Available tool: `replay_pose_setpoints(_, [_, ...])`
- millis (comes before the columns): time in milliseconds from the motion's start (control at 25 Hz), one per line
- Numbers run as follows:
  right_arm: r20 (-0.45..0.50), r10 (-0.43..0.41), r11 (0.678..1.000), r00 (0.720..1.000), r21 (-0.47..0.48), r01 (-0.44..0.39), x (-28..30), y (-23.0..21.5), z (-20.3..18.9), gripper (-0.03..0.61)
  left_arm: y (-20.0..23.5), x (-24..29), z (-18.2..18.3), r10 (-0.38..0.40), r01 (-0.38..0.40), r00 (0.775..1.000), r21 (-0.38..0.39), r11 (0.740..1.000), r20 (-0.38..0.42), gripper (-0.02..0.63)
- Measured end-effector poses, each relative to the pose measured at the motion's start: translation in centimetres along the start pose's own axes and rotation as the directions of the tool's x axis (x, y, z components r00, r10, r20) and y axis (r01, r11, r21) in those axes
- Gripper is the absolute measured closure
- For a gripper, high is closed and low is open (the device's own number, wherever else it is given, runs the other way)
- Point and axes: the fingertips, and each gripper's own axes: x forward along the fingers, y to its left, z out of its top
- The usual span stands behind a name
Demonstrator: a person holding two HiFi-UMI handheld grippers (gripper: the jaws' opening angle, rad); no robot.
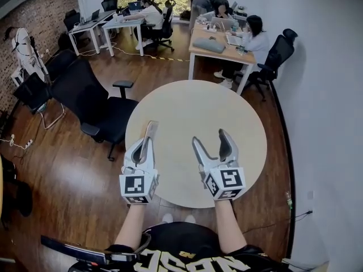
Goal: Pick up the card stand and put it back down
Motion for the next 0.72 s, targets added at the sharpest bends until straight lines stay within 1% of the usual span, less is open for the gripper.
replay_pose_setpoints(160, [-0.008,0.022,1.000,1.000,0.004,-0.022,0.7,0.8,-0.3,0.212,-0.1,-0.3,-1.0,-0.009,0.008,1.000,-0.025,1.000,-0.022,0.595])
replay_pose_setpoints(280, [-0.015,0.037,0.999,0.999,0.009,-0.037,1.3,1.4,-0.9,0.213,0.5,-0.7,-1.6,0.000,-0.001,1.000,-0.032,0.999,-0.027,0.595])
replay_pose_setpoints(720, [-0.053,0.131,0.991,0.990,0.034,-0.129,4.8,5.4,-3.4,0.216,5.3,-3.0,-4.1,0.081,-0.083,0.995,-0.032,0.996,-0.057,0.595])
